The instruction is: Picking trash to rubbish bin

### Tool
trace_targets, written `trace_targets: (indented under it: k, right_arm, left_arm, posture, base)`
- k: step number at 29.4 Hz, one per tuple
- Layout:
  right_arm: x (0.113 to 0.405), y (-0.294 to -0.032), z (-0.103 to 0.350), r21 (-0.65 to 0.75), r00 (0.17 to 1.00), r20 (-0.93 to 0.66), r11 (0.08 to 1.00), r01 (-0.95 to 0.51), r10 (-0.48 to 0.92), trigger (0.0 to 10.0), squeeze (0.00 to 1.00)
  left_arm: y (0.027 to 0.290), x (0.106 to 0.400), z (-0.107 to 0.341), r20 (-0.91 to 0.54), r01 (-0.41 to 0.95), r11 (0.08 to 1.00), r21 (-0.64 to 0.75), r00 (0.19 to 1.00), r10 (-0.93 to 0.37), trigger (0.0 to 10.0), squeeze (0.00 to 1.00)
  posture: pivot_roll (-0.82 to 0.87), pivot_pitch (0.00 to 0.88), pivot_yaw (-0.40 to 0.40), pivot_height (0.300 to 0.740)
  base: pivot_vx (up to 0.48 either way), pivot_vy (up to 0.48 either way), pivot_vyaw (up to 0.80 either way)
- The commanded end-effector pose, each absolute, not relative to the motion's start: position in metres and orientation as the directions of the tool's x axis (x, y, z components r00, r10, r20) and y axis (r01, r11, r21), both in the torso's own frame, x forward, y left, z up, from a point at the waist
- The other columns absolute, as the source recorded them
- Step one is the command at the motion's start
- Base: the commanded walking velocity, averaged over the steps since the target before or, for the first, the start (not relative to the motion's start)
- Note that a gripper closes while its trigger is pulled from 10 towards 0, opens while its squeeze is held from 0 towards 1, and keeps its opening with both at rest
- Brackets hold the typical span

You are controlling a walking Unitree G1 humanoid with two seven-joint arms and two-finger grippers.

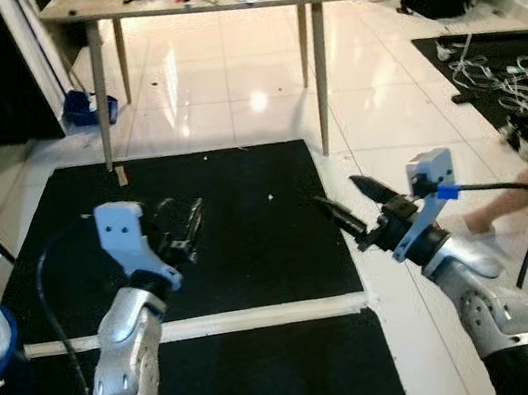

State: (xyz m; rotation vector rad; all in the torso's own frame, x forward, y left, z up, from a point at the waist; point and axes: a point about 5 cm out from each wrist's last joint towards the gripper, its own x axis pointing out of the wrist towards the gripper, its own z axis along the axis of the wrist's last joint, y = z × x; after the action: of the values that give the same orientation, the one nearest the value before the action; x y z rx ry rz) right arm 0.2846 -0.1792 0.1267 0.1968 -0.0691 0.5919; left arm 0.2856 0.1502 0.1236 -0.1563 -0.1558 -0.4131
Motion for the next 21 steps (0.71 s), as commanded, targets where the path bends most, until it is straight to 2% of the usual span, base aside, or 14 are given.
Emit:
trace_targets:
  k: [1,5,18,21]
  right_arm:
    - [0.2844,-0.1767,0.1276,0.167,0.822,0.125,0.805,-0.57,0.556,10.0,0.0]
    - [0.2836,-0.1755,0.1267,0.17,0.819,0.122,0.801,-0.574,0.561,10.0,0.0]
    - [0.2826,-0.1748,0.124,0.165,0.813,0.108,0.796,-0.582,0.572,10.0,0.0]
    - [0.2825,-0.175,0.1233,0.162,0.813,0.106,0.796,-0.583,0.573,10.0,0.0]
  left_arm:
    - [0.1506,0.2845,0.1235,0.173,0.414,0.903,-0.111,0.903,-0.393,10.0,0.0]
    - [0.1506,0.284,0.1231,0.169,0.416,0.903,-0.111,0.903,-0.395,10.0,0.0]
    - [0.1493,0.2827,0.1206,0.158,0.44,0.891,-0.111,0.893,-0.421,10.0,0.0]
    - [0.1488,0.2826,0.1203,0.161,0.45,0.886,-0.117,0.888,-0.43,10.0,0.0]
  posture:
    - [-0.04,0.0,-0.043,0.74]
    - [-0.04,0.0,-0.046,0.74]
    - [-0.04,0.0,-0.043,0.74]
    - [-0.04,0.0,-0.043,0.74]
  base:
    - [0.0,0.0,-0.8]
    - [0.0,0.0,-0.75]
    - [0.0,0.0,0.0]
    - [0.256,0.0,0.0]
